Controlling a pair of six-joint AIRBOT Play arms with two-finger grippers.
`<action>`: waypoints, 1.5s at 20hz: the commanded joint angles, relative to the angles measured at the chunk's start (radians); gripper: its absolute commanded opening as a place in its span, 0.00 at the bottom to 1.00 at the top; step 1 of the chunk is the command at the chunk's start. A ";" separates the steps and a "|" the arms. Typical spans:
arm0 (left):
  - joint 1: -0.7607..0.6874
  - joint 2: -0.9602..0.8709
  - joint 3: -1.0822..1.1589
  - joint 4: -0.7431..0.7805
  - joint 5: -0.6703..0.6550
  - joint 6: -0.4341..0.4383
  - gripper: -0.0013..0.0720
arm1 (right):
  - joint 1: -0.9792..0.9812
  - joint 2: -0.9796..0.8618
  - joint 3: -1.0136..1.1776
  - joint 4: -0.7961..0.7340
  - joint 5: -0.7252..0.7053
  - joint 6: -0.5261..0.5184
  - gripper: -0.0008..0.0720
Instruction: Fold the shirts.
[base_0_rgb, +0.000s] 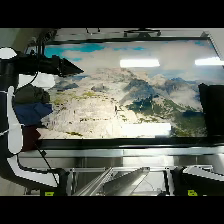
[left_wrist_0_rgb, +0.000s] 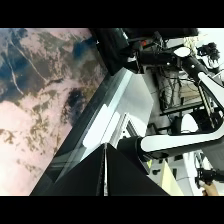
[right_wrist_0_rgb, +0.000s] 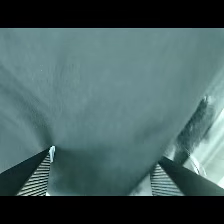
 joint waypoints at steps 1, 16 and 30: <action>-0.022 0.000 0.000 0.000 -0.009 -0.003 0.04 | -0.007 0.027 0.045 -0.134 0.151 -0.008 0.90; 0.075 0.462 -0.393 0.164 0.083 0.006 0.03 | 0.567 0.595 0.045 0.161 0.463 0.016 0.03; 0.049 1.082 -1.241 0.166 0.268 0.019 0.03 | 0.926 0.834 -0.397 0.163 0.442 0.026 0.03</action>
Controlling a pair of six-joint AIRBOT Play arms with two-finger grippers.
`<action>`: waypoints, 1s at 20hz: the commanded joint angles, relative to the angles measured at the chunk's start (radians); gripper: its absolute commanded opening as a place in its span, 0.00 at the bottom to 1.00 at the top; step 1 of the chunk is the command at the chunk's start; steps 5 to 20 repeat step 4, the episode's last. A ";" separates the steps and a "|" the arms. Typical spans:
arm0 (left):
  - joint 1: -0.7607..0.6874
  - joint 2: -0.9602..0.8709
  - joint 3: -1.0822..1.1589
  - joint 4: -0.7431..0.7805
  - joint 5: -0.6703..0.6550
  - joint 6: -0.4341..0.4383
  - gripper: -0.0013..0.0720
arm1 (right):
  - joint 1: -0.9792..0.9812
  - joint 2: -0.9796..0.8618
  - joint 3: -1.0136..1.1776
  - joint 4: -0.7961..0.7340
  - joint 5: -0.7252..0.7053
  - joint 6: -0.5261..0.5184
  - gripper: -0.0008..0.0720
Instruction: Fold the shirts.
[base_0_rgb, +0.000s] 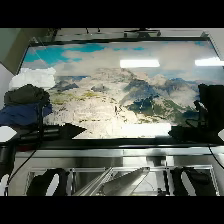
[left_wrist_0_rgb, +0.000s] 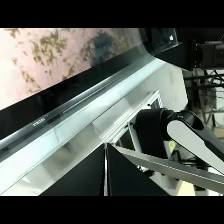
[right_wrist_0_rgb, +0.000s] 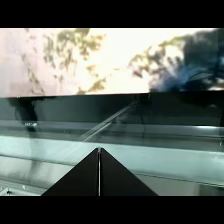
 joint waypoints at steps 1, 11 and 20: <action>-0.001 0.074 -0.043 0.002 0.039 0.000 0.03 | 0.013 0.007 -0.013 0.002 0.018 0.003 0.03; -0.001 0.102 -0.043 0.002 0.061 0.000 0.03 | 0.013 0.007 -0.013 0.002 0.018 0.003 0.03; -0.001 0.102 -0.043 0.002 0.061 0.000 0.03 | 0.013 0.007 -0.013 0.002 0.018 0.003 0.03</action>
